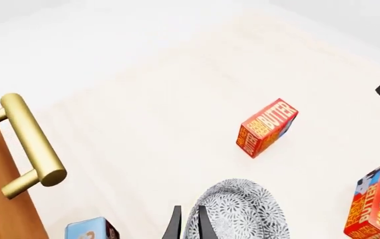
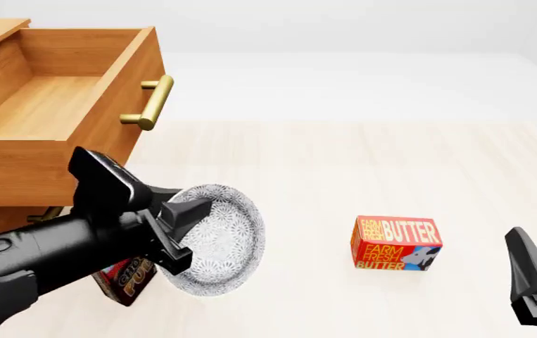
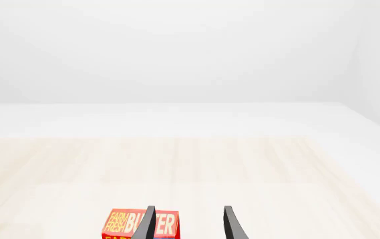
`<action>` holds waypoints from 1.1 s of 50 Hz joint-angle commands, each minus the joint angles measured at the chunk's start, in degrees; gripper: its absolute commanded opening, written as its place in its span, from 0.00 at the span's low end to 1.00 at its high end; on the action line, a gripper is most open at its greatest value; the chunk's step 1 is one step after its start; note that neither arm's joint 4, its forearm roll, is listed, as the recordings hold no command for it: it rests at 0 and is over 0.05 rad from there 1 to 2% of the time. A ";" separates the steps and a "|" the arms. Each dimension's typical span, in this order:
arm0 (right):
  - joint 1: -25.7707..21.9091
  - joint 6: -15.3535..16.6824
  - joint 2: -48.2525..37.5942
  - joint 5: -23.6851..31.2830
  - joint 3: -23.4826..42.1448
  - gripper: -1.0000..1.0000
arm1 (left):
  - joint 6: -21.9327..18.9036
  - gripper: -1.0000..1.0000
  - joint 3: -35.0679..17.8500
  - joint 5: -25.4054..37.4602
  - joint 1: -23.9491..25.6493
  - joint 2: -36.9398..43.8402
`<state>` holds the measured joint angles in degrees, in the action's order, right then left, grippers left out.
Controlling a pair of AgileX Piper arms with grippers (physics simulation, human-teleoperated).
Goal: Put the bowl in the top drawer of the cabinet.
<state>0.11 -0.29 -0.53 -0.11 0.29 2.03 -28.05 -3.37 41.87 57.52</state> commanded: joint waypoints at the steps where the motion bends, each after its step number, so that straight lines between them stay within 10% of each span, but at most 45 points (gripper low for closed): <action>1: 0.00 -0.01 0.01 0.00 0.00 1.00 | -0.72 0.00 -1.07 2.37 0.52 -4.33; 55: 0.00 0.00 0.01 0.00 0.00 1.00 | -5.29 0.00 -10.22 12.25 -0.55 -19.14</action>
<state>0.11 -0.29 -0.53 -0.11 0.29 -2.69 -35.99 7.98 41.94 39.52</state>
